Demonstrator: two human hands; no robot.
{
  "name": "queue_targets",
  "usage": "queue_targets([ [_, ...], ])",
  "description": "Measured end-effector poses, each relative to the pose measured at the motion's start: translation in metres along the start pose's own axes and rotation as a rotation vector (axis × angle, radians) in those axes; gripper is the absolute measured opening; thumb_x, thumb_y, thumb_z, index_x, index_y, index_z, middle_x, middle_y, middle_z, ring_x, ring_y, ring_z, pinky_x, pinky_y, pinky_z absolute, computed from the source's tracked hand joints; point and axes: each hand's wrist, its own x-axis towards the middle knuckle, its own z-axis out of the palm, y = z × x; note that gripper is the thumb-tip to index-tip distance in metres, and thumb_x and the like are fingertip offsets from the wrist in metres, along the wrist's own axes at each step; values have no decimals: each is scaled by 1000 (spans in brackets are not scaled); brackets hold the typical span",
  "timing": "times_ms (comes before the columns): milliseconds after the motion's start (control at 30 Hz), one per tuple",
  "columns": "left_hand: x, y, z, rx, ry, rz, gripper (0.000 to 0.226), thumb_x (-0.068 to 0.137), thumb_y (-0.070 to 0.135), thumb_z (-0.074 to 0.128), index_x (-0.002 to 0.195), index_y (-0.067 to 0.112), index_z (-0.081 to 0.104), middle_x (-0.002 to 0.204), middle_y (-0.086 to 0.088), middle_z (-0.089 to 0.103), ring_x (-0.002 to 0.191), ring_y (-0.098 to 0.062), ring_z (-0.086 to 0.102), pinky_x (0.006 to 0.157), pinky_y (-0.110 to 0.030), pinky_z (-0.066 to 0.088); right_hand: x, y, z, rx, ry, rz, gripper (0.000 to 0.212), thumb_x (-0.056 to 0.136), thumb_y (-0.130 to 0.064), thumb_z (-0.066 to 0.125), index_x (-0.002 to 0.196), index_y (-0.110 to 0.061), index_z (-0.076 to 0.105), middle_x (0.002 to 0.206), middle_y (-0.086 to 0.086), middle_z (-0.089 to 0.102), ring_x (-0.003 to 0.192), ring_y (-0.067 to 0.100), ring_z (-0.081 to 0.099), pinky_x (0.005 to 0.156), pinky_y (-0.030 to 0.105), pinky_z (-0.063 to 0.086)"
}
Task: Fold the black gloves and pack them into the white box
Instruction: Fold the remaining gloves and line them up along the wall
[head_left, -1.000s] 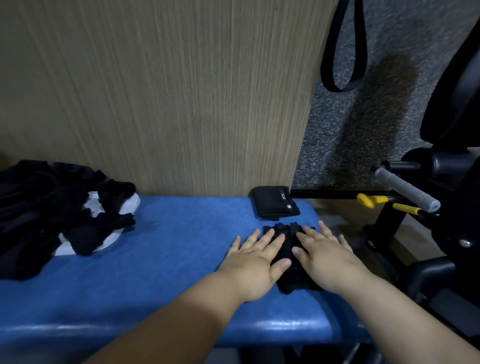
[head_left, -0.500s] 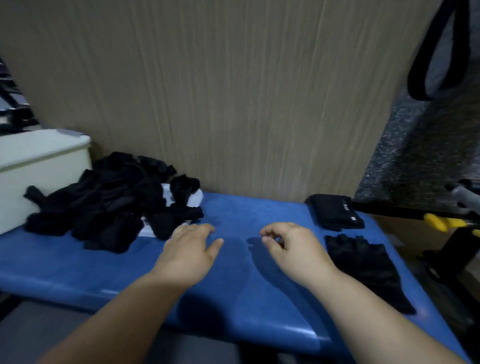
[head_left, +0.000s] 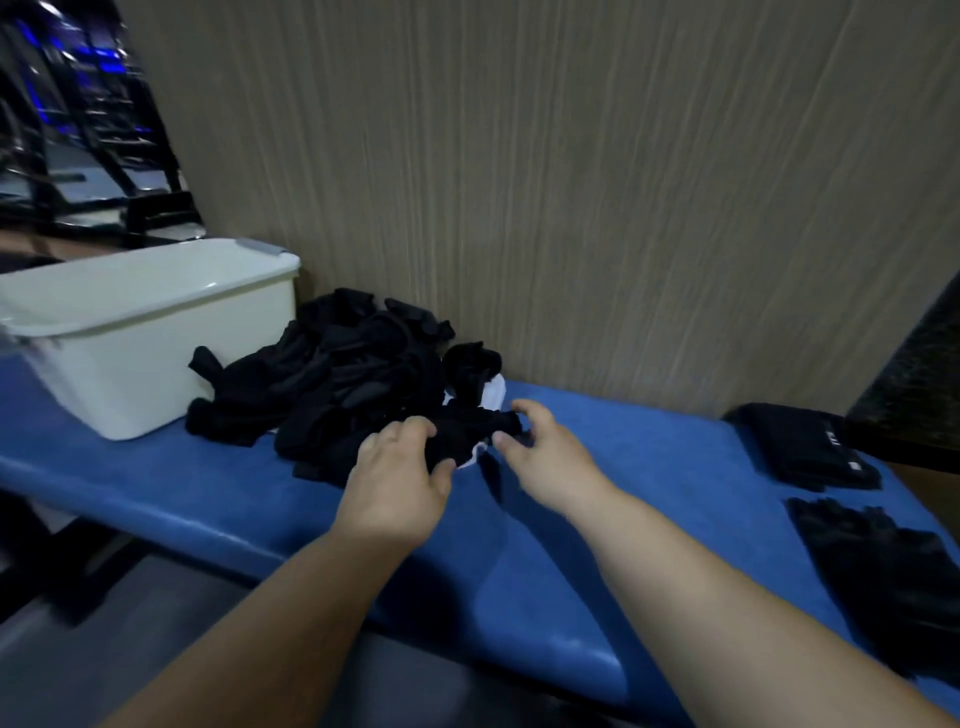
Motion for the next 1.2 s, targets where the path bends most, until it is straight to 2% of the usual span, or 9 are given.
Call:
queue_targets([
  [67,3,-3,-1,-7,-5,5,42,95,33,52,134,20,43,134,1,47,123,-19,38,101,-35,37,9,-5,7,35,-5,32,48,93,-43,51,139,-34,38,120,1,62,104,22,59,85,33,48],
  [200,7,-5,-1,-6,-23,23,45,96,33,51,138,22,41,135,0,46,126,-20,36,103,-35,36,16,-12,15,77,30,42,29,91,-37,60,117,-25,60,107,-4,66,97,13,60,79,25,46],
  [300,7,-5,1,-30,-29,25,46,96,33,50,140,23,41,137,2,46,128,-18,35,104,-34,36,15,-9,16,153,83,82,17,85,-36,68,94,-21,67,91,-5,68,85,14,63,82,33,54],
  [367,6,-4,2,-76,-24,33,44,95,35,51,138,24,44,133,3,50,126,-16,37,104,-34,38,11,-6,12,197,108,98,23,80,-42,72,82,-19,66,83,-3,69,81,17,66,82,40,56],
  [533,2,7,9,-159,-51,57,30,94,38,52,120,23,58,116,7,57,113,-12,47,96,-32,44,-9,7,-13,263,131,138,28,79,-37,75,80,-15,58,81,0,67,69,21,70,78,44,58],
  [700,-8,33,20,-267,-174,37,19,96,41,47,97,26,58,92,11,54,83,-5,53,68,-20,41,-35,27,-46,292,137,130,25,75,-23,79,75,-16,55,77,3,66,56,17,64,73,43,57],
  [867,-19,61,36,-317,-273,19,22,96,45,46,100,26,55,98,11,56,91,-4,55,77,-23,45,-62,53,-77,277,153,99,25,73,-10,78,74,-17,54,66,0,61,55,16,62,69,42,55],
  [1033,-22,83,53,-342,-351,35,29,95,47,46,114,26,46,107,13,57,99,-6,55,82,-25,43,-81,72,-105,132,168,-11,27,71,-13,80,71,-21,53,63,-6,54,55,9,47,55,23,41],
  [1200,-25,98,66,-387,-457,63,32,91,43,56,118,31,42,108,10,63,99,-6,60,82,-23,44,-89,85,-120,45,170,-82,30,74,-10,77,73,-29,53,73,-10,52,58,1,43,57,16,35],
])
